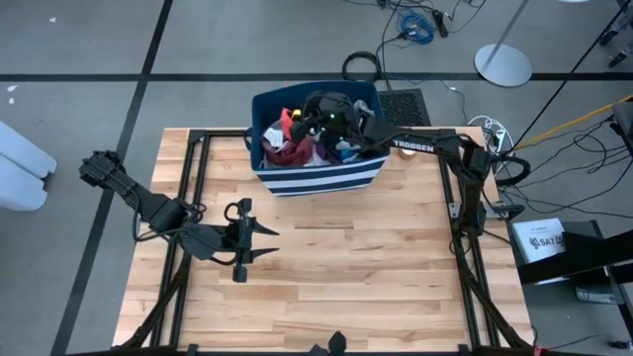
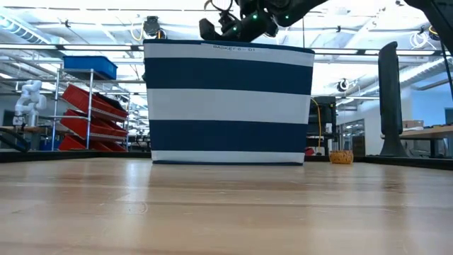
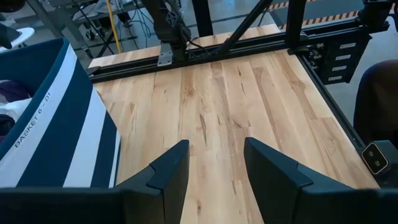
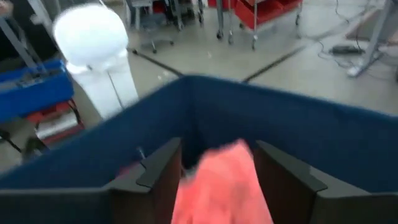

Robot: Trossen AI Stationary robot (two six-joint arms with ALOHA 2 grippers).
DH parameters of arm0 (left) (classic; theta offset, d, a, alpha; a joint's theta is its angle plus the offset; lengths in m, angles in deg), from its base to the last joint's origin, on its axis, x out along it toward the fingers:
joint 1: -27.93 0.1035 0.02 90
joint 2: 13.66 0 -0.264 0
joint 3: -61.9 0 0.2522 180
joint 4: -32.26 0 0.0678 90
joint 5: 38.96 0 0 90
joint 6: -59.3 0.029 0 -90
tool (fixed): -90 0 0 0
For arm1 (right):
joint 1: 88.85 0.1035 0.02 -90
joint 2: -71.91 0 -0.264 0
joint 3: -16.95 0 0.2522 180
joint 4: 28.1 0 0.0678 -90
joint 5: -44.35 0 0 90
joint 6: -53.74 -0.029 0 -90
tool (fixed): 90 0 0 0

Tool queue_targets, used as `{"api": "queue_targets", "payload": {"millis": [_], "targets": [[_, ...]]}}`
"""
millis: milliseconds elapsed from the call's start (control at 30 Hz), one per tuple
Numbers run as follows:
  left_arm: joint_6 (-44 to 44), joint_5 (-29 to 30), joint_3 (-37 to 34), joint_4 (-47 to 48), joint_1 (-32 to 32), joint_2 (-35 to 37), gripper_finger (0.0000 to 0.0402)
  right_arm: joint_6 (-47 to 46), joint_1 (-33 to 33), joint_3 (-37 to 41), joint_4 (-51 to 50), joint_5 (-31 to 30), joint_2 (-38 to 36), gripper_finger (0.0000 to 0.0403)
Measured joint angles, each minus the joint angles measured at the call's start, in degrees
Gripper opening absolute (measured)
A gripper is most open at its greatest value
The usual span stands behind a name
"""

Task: Sort clothes
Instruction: Return to Home Position

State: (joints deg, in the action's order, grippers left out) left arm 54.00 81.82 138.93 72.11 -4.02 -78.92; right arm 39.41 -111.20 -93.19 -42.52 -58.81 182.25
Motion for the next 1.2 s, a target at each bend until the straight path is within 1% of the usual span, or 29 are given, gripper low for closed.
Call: {"api": "queue_targets", "payload": {"millis": [233,433,567,667,900,1033,1200], "targets": [[0.0,0.0,0.0,0.2,0.0,0.0,0.0164,0.2,-1.5,-4.1,-13.1,1.5,-0.2,0.0204],[0.1,0.0,0.0,0.2,0.0,0.0,0.0164,1.4,-1.2,-11.9,-21.6,1.5,-0.2,0.0205],[1.6,0.0,0.0,0.0,0.0,0.0,0.0164,3.3,0.1,-18.9,-28.5,1.5,-0.3,0.0206],[2.5,1.2,0.0,-0.1,0.0,0.0,0.0164,4.7,1.6,-23.4,-33.3,1.5,-0.3,0.0206],[2.7,2.4,0.0,0.2,0.0,0.0,0.0164,8.8,6.0,-31.2,-45.6,1.5,-0.3,0.0206],[2.8,3.0,0.0,0.9,0.0,0.3,0.0164,10.7,8.6,-32.3,-50.8,1.5,-2.2,0.0206],[3.2,7.5,0.0,1.5,0.0,1.6,0.0164,12.0,11.1,-32.3,-56.0,1.2,-6.2,0.0206]]}}
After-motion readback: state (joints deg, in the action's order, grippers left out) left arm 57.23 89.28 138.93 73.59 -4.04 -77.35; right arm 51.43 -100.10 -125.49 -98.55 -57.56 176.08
